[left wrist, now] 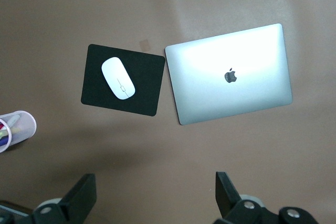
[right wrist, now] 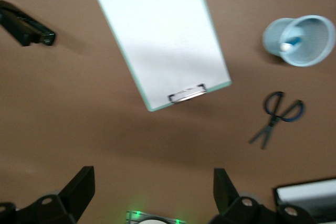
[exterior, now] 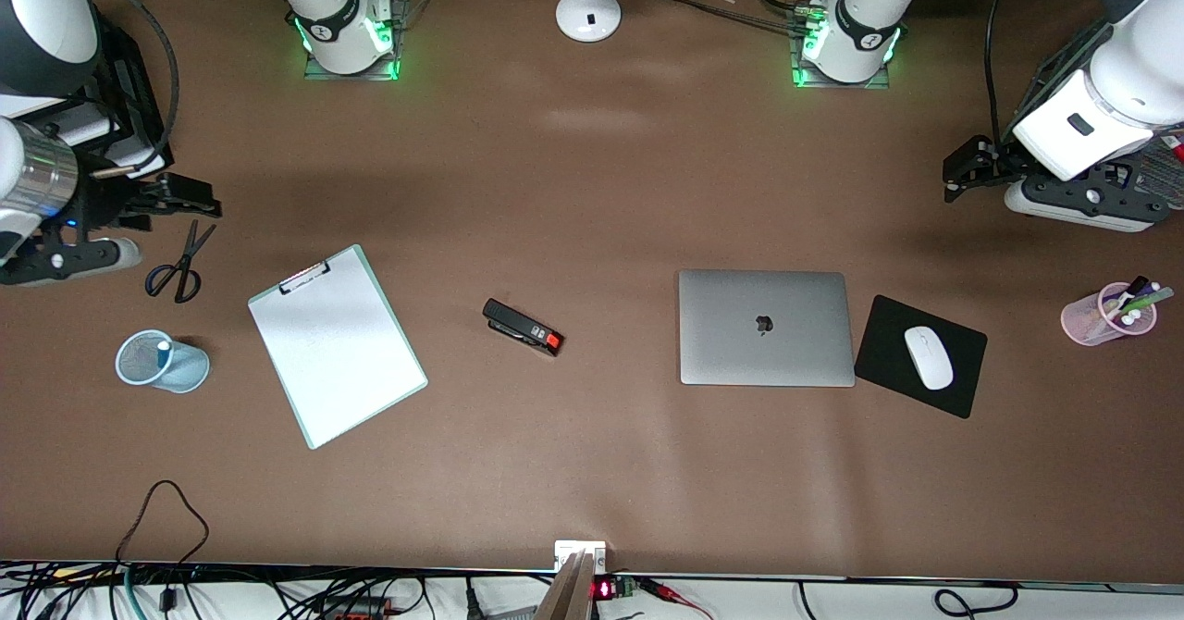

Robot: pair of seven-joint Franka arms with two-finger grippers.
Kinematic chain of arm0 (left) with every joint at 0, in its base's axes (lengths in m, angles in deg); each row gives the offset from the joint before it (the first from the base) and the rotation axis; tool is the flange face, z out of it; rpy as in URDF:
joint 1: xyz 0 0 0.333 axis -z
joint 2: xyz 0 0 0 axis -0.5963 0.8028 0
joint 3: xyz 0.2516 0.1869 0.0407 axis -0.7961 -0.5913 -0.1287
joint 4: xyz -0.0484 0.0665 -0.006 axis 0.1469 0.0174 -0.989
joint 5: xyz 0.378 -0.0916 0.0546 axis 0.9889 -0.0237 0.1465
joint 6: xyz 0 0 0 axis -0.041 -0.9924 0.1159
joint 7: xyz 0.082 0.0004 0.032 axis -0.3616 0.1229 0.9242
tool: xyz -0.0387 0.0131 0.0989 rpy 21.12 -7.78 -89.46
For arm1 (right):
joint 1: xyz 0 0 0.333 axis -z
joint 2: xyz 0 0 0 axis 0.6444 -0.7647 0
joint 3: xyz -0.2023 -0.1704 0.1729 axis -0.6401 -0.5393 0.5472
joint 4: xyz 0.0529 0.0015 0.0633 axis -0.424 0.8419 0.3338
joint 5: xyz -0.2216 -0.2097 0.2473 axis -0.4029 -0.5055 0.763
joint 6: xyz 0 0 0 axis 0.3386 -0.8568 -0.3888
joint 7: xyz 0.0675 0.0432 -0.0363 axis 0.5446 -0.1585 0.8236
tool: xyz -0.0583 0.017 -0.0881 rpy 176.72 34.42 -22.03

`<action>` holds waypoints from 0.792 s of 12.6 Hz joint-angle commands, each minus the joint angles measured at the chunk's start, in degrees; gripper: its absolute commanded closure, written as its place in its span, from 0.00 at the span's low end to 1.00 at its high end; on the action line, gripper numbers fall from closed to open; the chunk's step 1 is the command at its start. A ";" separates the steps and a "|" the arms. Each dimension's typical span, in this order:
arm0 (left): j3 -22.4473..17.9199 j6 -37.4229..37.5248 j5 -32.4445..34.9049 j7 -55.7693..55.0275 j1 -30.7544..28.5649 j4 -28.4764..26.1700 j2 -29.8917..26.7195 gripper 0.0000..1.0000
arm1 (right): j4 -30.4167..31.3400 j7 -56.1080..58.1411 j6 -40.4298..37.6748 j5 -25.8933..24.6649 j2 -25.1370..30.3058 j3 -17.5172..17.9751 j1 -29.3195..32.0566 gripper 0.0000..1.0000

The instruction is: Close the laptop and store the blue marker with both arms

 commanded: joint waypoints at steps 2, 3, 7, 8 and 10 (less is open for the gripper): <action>0.25 1.37 1.15 0.54 -0.07 1.99 0.81 0.00 | 1.13 -1.03 0.67 -2.76 3.41 -0.11 0.94 0.00; 0.34 1.37 1.15 0.46 -0.07 1.90 0.72 0.00 | 1.13 -0.95 1.20 -4.93 3.67 -0.11 1.73 0.00; 0.25 1.37 1.15 0.46 -0.07 1.90 0.72 0.00 | -0.98 -5.76 0.68 -7.33 3.67 -0.11 1.83 0.00; 0.34 1.37 1.15 0.46 -0.07 1.99 0.81 0.00 | -0.98 -6.56 0.33 -6.98 4.28 -0.03 1.83 0.00; 0.34 1.37 1.15 0.54 -0.07 1.99 0.81 0.00 | -0.20 -6.39 0.59 -3.40 4.73 -0.46 2.53 0.00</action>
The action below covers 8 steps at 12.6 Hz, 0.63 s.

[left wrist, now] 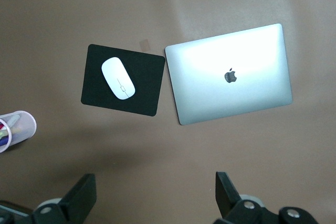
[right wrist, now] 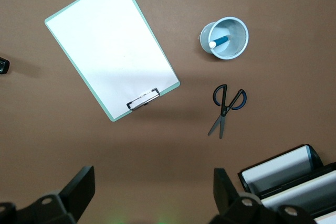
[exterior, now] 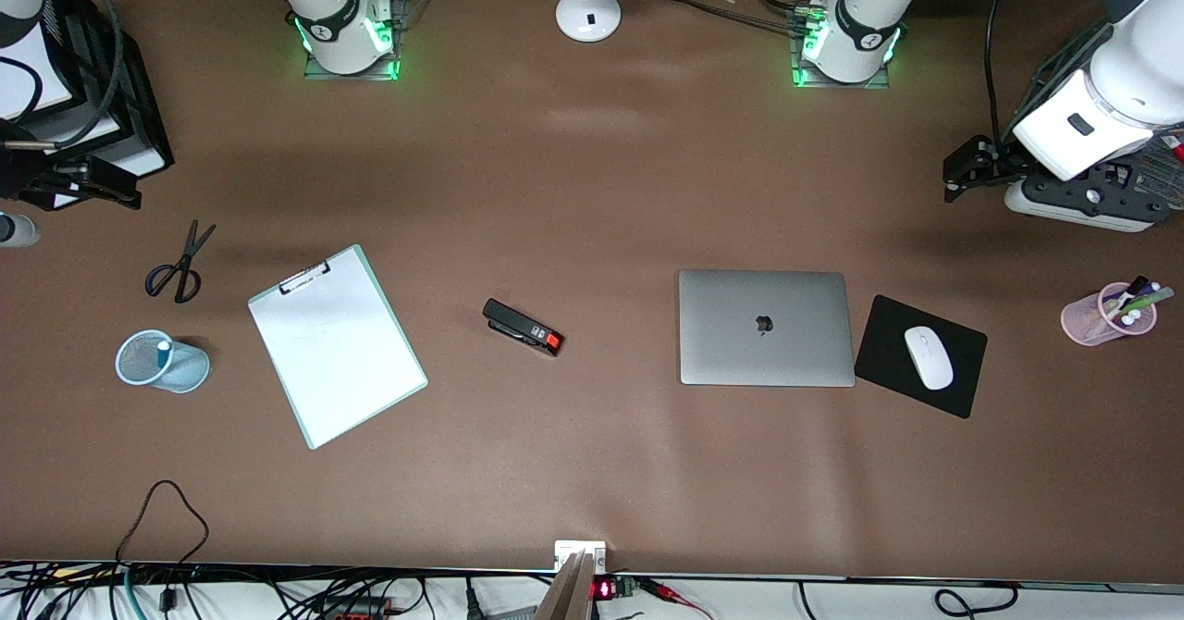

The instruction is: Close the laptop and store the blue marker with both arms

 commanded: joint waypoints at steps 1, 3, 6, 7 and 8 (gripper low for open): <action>0.33 1.37 1.15 0.54 -0.07 1.89 0.81 0.00 | 1.87 -1.15 0.30 3.21 2.07 -0.03 1.56 0.00; 0.33 1.46 1.15 0.54 -0.07 1.89 0.81 0.00 | 3.45 -1.06 0.56 3.22 3.56 -0.11 1.57 0.00; 0.33 1.46 1.15 0.54 -0.07 1.89 0.72 0.00 | 4.42 -1.23 1.09 3.22 4.45 -0.11 1.57 0.00; 0.33 1.46 1.15 0.80 -0.07 1.98 0.81 0.00 | 5.47 -1.24 2.14 3.22 5.15 -0.11 1.57 0.00; 0.33 1.46 1.15 0.72 -0.07 1.89 0.81 0.00 | 8.53 -1.24 4.15 3.13 7.07 -0.11 1.57 0.00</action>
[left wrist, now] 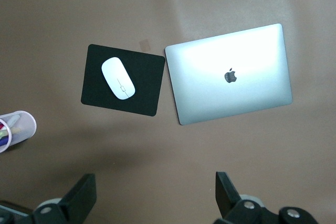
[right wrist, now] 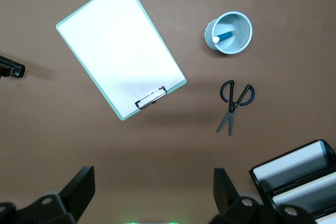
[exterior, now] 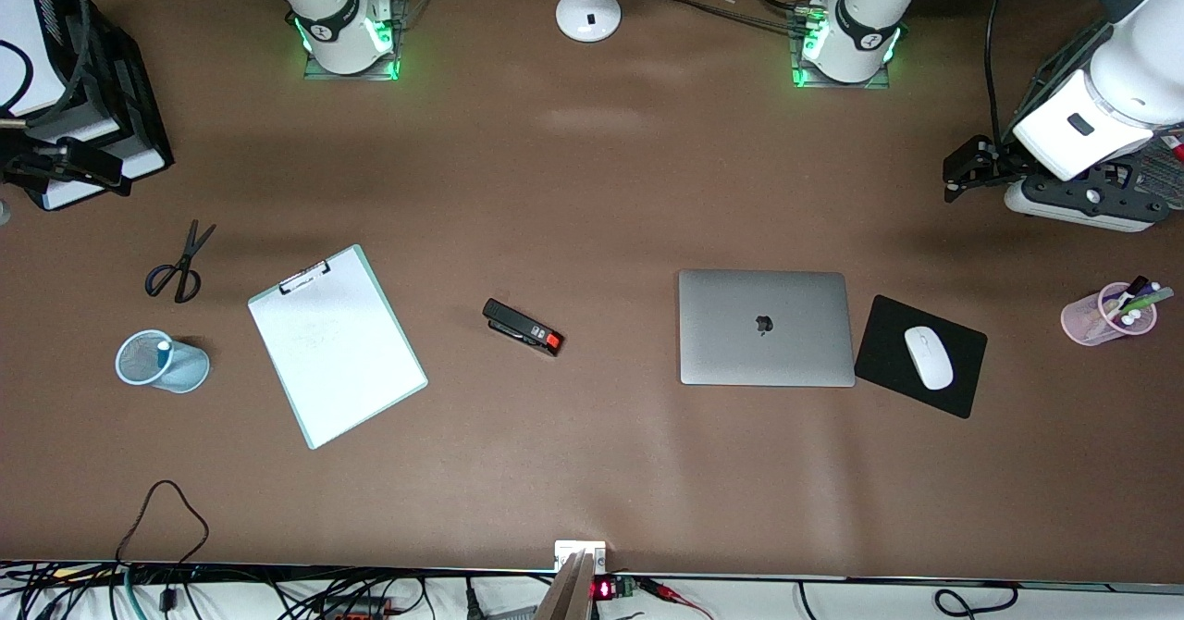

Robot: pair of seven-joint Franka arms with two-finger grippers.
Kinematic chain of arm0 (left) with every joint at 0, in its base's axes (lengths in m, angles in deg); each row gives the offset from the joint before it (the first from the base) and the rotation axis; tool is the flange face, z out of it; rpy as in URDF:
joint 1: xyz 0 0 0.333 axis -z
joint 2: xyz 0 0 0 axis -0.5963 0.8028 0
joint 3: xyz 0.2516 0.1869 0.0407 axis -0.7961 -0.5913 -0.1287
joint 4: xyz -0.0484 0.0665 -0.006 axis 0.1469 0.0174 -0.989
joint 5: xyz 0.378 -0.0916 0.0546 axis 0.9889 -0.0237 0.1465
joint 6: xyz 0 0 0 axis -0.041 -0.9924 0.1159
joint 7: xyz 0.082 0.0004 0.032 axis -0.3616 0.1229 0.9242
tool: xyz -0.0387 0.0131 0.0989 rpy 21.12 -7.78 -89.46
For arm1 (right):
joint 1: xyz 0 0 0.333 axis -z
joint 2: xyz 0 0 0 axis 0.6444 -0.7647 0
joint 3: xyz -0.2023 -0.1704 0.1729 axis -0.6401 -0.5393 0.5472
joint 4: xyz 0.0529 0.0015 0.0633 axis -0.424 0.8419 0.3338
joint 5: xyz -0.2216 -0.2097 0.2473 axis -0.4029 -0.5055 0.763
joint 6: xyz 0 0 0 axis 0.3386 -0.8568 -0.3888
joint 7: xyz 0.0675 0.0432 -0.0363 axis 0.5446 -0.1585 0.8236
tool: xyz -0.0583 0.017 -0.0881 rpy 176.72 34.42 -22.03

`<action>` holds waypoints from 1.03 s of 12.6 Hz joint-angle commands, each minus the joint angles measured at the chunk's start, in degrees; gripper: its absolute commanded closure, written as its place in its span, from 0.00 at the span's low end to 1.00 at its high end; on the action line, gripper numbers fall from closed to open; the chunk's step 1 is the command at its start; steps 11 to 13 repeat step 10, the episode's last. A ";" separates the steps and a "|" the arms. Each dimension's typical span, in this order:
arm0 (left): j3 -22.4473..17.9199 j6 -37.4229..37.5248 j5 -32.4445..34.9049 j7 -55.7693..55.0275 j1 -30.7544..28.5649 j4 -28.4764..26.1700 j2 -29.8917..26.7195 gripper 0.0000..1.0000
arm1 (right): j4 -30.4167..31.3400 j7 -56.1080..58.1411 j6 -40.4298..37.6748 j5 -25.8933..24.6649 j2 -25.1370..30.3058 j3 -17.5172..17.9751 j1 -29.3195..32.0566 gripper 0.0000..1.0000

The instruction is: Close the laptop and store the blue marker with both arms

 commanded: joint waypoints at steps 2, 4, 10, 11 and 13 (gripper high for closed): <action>0.33 1.46 1.15 0.72 -0.07 1.97 0.81 0.00 | 9.33 -0.59 5.64 0.36 7.06 0.22 0.21 0.00; 0.33 2.42 1.15 0.81 -0.07 1.97 0.72 0.00 | 8.72 -0.67 4.95 0.18 7.16 0.31 0.12 0.00; 0.33 2.60 1.15 0.98 -0.07 1.97 0.72 0.00 | 6.52 -0.06 4.33 0.36 5.93 0.31 0.21 0.00; 0.33 2.60 1.15 0.98 -0.07 1.97 0.72 0.00 | 6.52 -0.06 4.33 0.36 5.93 0.31 0.21 0.00; 0.33 2.60 1.15 0.98 -0.07 1.97 0.72 0.00 | 6.52 -0.06 4.33 0.36 5.93 0.31 0.21 0.00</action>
